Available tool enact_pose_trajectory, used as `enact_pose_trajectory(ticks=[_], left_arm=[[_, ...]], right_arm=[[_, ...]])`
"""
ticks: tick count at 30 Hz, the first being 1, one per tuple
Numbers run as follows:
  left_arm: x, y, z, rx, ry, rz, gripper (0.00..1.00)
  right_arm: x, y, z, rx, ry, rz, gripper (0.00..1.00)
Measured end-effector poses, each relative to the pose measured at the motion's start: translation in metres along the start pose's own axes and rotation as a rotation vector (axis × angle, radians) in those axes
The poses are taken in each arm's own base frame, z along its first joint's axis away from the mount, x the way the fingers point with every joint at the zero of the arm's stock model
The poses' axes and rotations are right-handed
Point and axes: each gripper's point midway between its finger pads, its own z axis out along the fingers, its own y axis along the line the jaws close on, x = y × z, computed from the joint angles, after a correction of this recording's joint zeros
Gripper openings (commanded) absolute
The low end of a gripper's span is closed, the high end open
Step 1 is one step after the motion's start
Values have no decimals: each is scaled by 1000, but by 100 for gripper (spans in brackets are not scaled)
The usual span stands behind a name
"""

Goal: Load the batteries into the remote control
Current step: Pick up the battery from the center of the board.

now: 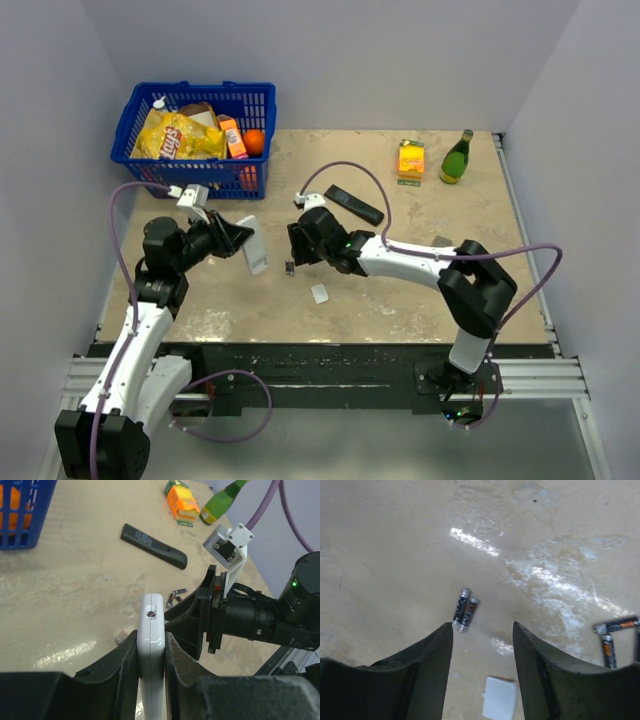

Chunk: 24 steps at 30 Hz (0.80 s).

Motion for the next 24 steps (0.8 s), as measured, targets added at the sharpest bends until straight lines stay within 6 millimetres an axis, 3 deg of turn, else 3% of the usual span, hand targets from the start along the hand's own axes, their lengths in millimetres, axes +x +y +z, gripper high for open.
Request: enact_pose_trajectory(ticks=[8, 15, 24], left_arm=[[12, 21, -4, -111, 45, 4, 0], [14, 30, -5, -155, 51, 15, 0], [15, 31, -6, -165, 54, 12, 0]], right_arm=[[13, 39, 28, -57, 64, -50, 42], [23, 44, 44, -55, 113, -63, 38], [26, 48, 48, -53, 125, -69, 36]])
